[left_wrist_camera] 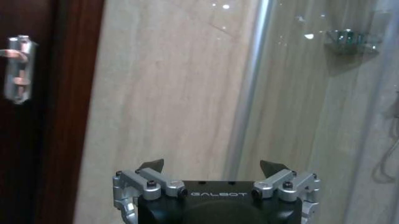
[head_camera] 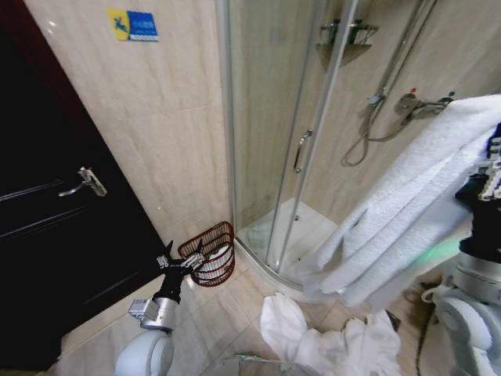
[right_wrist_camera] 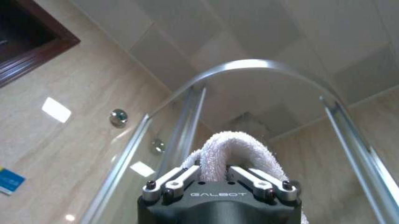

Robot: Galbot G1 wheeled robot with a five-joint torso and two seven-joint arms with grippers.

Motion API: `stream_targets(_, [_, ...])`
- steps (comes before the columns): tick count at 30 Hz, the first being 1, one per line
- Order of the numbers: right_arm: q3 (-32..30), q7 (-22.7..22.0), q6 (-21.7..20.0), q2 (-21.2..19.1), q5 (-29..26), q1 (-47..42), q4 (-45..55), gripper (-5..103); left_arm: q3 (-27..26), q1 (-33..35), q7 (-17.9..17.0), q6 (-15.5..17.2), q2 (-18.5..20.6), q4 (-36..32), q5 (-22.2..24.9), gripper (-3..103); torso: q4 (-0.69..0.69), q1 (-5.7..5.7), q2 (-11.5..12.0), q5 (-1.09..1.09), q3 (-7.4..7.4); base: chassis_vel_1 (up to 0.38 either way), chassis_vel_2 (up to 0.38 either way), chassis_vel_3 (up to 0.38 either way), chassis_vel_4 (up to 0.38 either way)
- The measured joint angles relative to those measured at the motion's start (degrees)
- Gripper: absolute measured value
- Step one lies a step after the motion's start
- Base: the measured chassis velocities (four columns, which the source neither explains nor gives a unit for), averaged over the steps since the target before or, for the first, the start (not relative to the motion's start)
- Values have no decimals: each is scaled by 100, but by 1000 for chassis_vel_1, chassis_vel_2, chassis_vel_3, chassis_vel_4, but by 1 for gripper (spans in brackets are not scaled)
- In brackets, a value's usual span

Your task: Discard the used towel into the hamper.

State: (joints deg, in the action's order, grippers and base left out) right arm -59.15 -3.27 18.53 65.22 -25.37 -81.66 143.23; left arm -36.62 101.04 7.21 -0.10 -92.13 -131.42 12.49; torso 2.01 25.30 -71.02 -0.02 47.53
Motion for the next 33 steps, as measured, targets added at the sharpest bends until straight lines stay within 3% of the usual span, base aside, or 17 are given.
stream_targets(10, [77, -70, 20, -49, -75, 24, 4, 6, -3, 0, -1, 0, 4, -1, 0, 100, 1, -2, -1, -1, -1, 172, 134, -160, -163])
stream_targets(33, [679, 61, -81, -619, -481, 688, 2, 6, 0, 0, 0, 0, 0, -1, 0, 100, 0, 0, 0, 2, 0, 12, 18, 38, 41])
